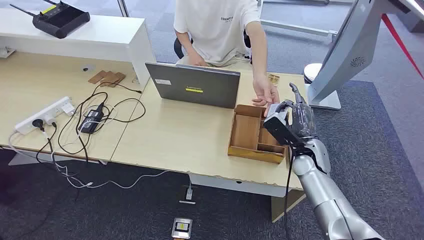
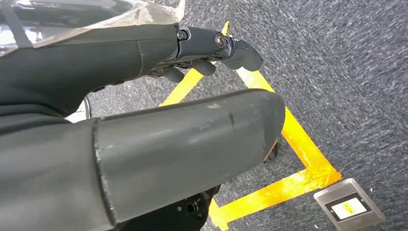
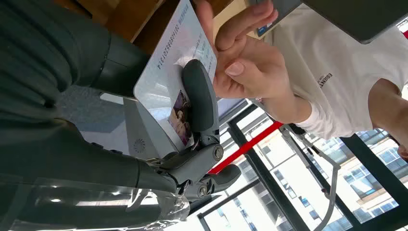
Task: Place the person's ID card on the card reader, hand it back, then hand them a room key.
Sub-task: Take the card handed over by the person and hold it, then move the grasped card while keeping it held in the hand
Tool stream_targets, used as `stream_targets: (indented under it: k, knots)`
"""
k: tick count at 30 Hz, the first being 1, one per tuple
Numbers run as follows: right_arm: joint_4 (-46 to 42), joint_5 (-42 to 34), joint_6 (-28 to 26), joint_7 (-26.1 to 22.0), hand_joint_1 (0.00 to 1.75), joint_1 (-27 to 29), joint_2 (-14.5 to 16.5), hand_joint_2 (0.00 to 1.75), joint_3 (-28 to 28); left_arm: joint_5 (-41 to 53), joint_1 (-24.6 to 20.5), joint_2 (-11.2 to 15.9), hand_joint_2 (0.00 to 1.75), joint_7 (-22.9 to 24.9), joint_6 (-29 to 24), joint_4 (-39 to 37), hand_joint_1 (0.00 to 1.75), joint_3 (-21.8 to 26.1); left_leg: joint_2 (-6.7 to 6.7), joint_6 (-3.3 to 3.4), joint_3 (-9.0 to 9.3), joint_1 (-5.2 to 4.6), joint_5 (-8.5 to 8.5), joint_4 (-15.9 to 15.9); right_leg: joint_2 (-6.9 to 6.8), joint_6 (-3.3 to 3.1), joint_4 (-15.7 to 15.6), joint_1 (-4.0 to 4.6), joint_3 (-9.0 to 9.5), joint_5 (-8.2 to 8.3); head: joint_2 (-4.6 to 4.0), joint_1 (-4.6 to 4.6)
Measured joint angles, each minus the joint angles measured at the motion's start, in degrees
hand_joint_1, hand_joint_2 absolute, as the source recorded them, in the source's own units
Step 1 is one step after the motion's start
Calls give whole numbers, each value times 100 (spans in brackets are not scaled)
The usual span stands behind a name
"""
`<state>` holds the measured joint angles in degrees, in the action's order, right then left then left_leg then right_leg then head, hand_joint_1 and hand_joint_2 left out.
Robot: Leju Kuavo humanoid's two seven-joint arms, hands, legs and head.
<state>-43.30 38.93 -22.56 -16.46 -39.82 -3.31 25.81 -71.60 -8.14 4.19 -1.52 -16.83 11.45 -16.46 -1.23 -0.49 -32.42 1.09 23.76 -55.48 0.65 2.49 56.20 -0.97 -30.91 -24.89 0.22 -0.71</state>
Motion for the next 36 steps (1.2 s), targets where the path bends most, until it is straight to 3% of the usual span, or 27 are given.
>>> stream_targets:
  k: [15,27,36]
  knots:
    - [29,-224,239,45,175,-32,-134,175,-119,33,1,55,0,16,0,0,0,0,0,0,1,0,0,-1,0,0,-1,0,-1,0,0,-1]
    - [90,-522,364,181,175,247,-641,175,-420,22,9,86,0,-106,-50,0,0,-16,0,1,-1,-1,2,-2,1,0,-4,-1,-4,0,0,-1]
    - [111,-499,435,351,175,570,-834,175,-536,-127,5,90,0,-106,-119,0,0,-15,2,1,-1,0,2,-1,1,-1,-3,0,-4,0,0,-1]
